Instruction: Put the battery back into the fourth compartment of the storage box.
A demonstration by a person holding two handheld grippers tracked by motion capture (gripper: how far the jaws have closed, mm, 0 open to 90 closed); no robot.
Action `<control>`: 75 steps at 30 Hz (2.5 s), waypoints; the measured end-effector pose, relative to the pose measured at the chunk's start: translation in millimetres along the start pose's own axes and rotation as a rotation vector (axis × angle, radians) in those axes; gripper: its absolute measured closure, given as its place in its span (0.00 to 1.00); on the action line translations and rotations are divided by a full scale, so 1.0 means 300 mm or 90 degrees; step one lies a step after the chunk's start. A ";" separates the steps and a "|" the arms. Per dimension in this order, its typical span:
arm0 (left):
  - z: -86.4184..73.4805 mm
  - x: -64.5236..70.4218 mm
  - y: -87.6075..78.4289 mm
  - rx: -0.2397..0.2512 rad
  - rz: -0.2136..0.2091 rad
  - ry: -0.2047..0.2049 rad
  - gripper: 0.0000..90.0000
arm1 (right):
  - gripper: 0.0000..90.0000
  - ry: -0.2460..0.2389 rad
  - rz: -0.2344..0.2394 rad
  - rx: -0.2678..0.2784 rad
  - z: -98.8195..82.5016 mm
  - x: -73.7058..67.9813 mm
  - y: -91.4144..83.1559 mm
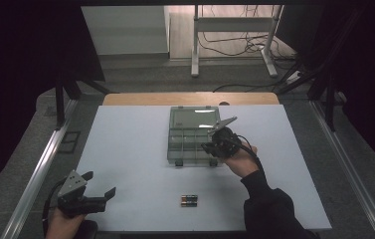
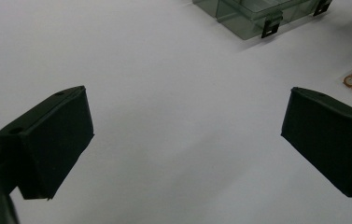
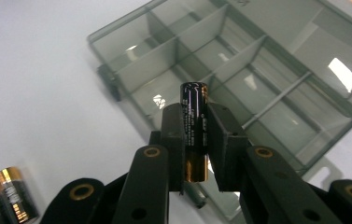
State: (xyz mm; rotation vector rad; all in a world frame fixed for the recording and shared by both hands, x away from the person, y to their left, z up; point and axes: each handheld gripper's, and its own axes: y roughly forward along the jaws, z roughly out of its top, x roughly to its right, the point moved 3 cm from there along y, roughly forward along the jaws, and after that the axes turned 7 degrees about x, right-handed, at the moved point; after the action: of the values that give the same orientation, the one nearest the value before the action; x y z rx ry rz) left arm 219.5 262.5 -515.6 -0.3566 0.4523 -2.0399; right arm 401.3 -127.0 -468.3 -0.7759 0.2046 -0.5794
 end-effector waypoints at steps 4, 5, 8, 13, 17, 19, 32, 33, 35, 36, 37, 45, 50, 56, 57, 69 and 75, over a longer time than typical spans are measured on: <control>0.000 -0.001 0.000 0.001 -0.001 -0.001 0.03 | 0.85 0.007 -0.016 0.002 0.005 0.027 0.004; 0.000 -0.001 0.000 0.001 -0.001 -0.001 0.03 | 0.85 0.007 -0.019 0.004 0.007 0.036 0.004; 0.000 -0.001 0.000 0.001 -0.001 -0.001 0.03 | 0.85 0.014 -0.027 0.010 0.013 0.054 0.003; 0.000 0.000 0.000 0.001 -0.001 0.000 0.03 | 0.85 0.023 -0.041 0.010 0.017 0.088 0.008; 0.000 0.000 0.000 0.000 -0.001 0.000 0.03 | 0.85 0.034 -0.051 0.010 0.020 0.119 0.018; 0.000 0.000 0.000 0.000 -0.001 0.000 0.03 | 0.85 0.038 -0.054 0.008 0.021 0.133 0.023; 0.000 -0.003 -0.002 0.001 -0.004 0.001 0.03 | 0.85 0.072 -0.087 -0.005 0.005 0.229 0.090; 0.000 -0.003 -0.002 0.001 -0.004 0.001 0.03 | 0.85 0.073 -0.089 -0.008 0.004 0.234 0.096; 0.000 -0.003 -0.002 0.002 -0.004 0.000 0.03 | 0.85 0.075 -0.094 -0.013 -0.003 0.245 0.113; 0.000 -0.003 -0.002 0.002 -0.004 0.000 0.03 | 0.85 0.075 -0.094 -0.013 -0.003 0.245 0.113; 0.000 -0.003 -0.002 0.004 -0.004 -0.001 0.03 | 0.85 0.081 -0.096 -0.021 -0.011 0.252 0.130; -0.001 -0.004 -0.004 0.008 -0.006 -0.002 0.03 | 0.65 0.089 -0.110 -0.008 -0.014 0.261 0.126; 0.000 -0.002 -0.005 0.008 -0.006 0.001 0.03 | 0.51 0.080 -0.102 -0.004 -0.021 0.248 0.098; 0.000 -0.001 -0.006 0.010 -0.006 0.000 0.03 | 0.35 0.066 -0.080 -0.005 -0.029 0.221 0.082; 0.000 -0.002 -0.006 0.012 -0.006 -0.001 0.03 | 0.32 0.069 -0.075 -0.006 -0.028 0.216 0.080; 0.000 0.001 -0.007 0.010 -0.008 0.008 0.03 | 0.05 0.037 -0.067 0.009 -0.042 0.146 0.045; 0.000 0.001 -0.008 0.011 -0.008 0.007 0.03 | 0.00 0.024 -0.050 0.007 -0.048 0.098 0.034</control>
State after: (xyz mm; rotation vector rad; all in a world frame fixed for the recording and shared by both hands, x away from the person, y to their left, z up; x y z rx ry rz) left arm 217.5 263.4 -514.5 -0.3382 0.4410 -2.0577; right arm 424.3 -146.3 -484.6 -0.7650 0.2058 -0.6696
